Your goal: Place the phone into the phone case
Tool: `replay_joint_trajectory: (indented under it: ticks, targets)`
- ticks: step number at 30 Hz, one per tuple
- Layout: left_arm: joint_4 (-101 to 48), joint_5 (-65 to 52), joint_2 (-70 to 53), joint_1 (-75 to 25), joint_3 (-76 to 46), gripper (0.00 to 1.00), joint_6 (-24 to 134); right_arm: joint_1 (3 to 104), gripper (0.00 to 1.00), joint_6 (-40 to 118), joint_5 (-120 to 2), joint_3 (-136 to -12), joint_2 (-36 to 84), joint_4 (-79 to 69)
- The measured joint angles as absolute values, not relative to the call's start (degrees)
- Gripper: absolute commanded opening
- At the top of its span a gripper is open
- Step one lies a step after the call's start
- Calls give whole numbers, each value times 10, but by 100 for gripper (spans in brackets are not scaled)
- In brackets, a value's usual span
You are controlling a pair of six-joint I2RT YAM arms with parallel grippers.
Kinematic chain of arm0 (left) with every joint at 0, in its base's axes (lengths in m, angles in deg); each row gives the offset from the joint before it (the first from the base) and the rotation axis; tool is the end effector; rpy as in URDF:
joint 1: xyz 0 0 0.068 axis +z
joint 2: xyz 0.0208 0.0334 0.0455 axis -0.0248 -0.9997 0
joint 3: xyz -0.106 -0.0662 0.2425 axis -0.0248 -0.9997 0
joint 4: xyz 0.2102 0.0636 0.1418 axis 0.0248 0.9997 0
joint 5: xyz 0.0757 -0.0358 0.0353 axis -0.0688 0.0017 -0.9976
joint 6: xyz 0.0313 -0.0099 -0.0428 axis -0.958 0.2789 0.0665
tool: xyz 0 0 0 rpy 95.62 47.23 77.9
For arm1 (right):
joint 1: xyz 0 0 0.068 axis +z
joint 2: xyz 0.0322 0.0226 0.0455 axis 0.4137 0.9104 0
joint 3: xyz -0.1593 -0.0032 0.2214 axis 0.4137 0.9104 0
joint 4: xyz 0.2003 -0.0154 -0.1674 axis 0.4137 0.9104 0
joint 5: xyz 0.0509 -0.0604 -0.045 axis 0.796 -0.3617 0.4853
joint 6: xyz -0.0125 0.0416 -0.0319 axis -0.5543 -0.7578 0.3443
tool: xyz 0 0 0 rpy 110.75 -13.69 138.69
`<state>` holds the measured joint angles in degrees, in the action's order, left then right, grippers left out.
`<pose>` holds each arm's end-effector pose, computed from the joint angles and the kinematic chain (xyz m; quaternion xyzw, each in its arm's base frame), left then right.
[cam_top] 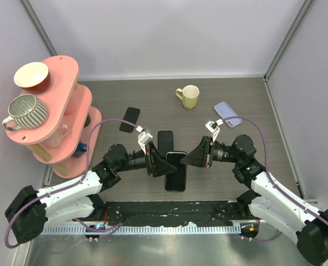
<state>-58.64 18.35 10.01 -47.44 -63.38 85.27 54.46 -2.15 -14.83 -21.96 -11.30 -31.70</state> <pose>0.1281 -0.1763 0.2538 0.2457 0.6557 -0.6271 0.3412 0.1426 0.1148 0.2727 -0.2215 0.6553 0.6457 0.3233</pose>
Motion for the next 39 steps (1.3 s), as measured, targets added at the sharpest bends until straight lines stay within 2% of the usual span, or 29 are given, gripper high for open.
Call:
replay_joint_trajectory:
  ticks: [4,9,12,13,15,16,17,20,23,24,25,29,31,33,34,39]
  targets:
    - [-571,147,130,-472,-634,55,840,548,1,-27,-137,-219,-113,-303]
    - [-559,126,152,-472,-634,53,836,549,1,-32,-126,-211,-114,-300]
    - [-556,123,149,-472,-634,42,837,549,1,-39,-121,-205,-114,-299]
    - [-556,124,147,-472,-634,32,838,549,1,-40,-119,-205,-114,-299]
    - [-559,131,143,-472,-633,20,841,549,1,-40,-119,-205,-114,-297]
    - [-561,133,142,-472,-632,10,843,548,1,-38,-117,-204,-114,-296]
    - [-562,138,142,-472,-632,6,850,547,1,-35,-116,-203,-114,-297]
    - [-562,143,140,-472,-628,0,868,546,1,-19,-119,-202,-114,-299]
    - [-546,138,139,-471,-621,0,868,546,1,2,-127,-203,-117,-290]
    - [-536,136,140,-471,-617,1,865,546,1,8,-129,-205,-118,-278]
    - [-526,134,140,-471,-614,10,862,546,1,15,-131,-208,-119,-266]
    - [-495,129,141,-471,-600,27,849,546,1,32,-136,-221,-124,-231]
    - [-485,124,144,-472,-596,42,836,547,1,30,-138,-225,-125,-225]
    - [-472,117,145,-472,-593,45,821,548,1,23,-143,-227,-125,-218]
    - [-466,113,145,-472,-593,51,817,549,1,19,-144,-228,-125,-214]
    - [-446,103,145,-472,-593,60,805,549,1,3,-158,-229,-125,-208]
